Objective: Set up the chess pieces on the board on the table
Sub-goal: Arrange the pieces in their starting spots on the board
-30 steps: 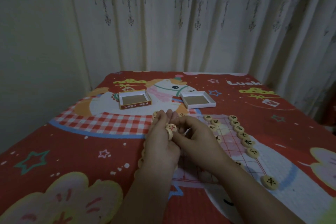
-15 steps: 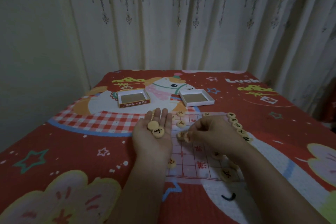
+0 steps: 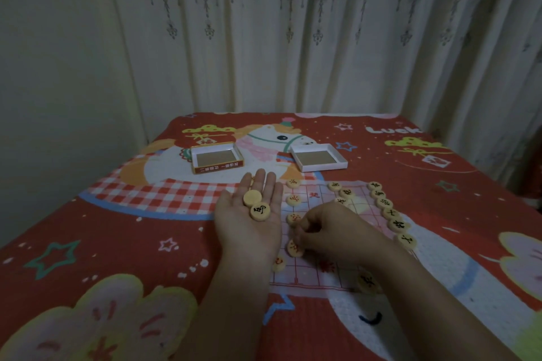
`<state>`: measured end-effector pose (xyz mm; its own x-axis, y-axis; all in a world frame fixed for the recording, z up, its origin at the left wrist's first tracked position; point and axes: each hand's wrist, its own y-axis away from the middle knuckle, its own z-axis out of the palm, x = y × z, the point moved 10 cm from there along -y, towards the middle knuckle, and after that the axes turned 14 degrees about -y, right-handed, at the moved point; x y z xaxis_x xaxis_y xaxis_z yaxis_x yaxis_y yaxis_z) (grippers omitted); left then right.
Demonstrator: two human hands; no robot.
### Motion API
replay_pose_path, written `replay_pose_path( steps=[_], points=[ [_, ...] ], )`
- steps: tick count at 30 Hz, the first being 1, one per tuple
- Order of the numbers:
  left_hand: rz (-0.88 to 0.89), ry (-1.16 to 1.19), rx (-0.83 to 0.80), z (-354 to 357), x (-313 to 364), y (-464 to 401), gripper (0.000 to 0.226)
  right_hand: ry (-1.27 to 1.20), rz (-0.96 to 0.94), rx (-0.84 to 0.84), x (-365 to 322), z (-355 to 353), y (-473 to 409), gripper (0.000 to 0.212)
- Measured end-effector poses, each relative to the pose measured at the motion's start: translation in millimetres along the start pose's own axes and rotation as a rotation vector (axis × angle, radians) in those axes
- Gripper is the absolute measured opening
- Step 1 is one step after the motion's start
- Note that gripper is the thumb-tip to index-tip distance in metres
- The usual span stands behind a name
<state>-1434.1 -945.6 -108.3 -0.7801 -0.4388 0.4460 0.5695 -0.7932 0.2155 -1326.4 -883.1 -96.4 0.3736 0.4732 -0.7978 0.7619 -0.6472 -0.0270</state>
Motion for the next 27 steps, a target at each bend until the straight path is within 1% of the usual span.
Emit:
replay_pose_path(
  steps=[3,5,7,10,12,14,17,18,20,21,23,25,27],
  points=[
    [0.001,-0.003,0.007,-1,0,1,0.055,0.042,-0.009,0.014,-2,-1,1,0.03],
    [0.001,-0.003,0.005,-1,0,2,0.055,0.022,-0.039,0.085,-8,-9,0,0.028],
    [0.005,-0.006,0.004,-1,1,2,0.055,-0.011,-0.079,0.155,-16,-18,2,0.02],
    [0.008,-0.009,0.009,-1,1,2,0.055,-0.042,-0.117,0.204,-23,-25,5,0.014],
    [0.011,-0.009,0.01,-1,1,2,0.054,-0.029,-0.117,0.185,-23,-22,5,0.011],
    [0.016,-0.01,0.008,-1,2,2,0.054,-0.042,-0.091,0.119,-20,-14,5,0.002],
    [0.021,-0.008,0.012,-2,3,3,0.054,-0.05,-0.01,-0.049,-13,6,6,0.014],
    [0.023,-0.009,0.015,-2,3,2,0.054,-0.023,-0.002,-0.075,-11,10,6,0.018],
    [0.026,-0.009,0.014,-2,3,2,0.054,0.057,-0.009,-0.076,-8,12,3,0.023],
    [0.026,-0.011,0.011,-2,3,2,0.054,0.066,-0.008,-0.072,-6,12,2,0.022],
    [0.023,-0.016,0.004,-2,2,2,0.054,0.016,0.001,-0.073,-3,10,3,0.016],
    [0.019,-0.019,-0.007,-1,2,1,0.054,-0.042,-0.035,-0.027,-9,3,5,0.006],
    [0.014,-0.029,-0.014,1,1,1,0.053,-0.051,-0.151,0.118,-23,-12,6,0.01]
  ],
)
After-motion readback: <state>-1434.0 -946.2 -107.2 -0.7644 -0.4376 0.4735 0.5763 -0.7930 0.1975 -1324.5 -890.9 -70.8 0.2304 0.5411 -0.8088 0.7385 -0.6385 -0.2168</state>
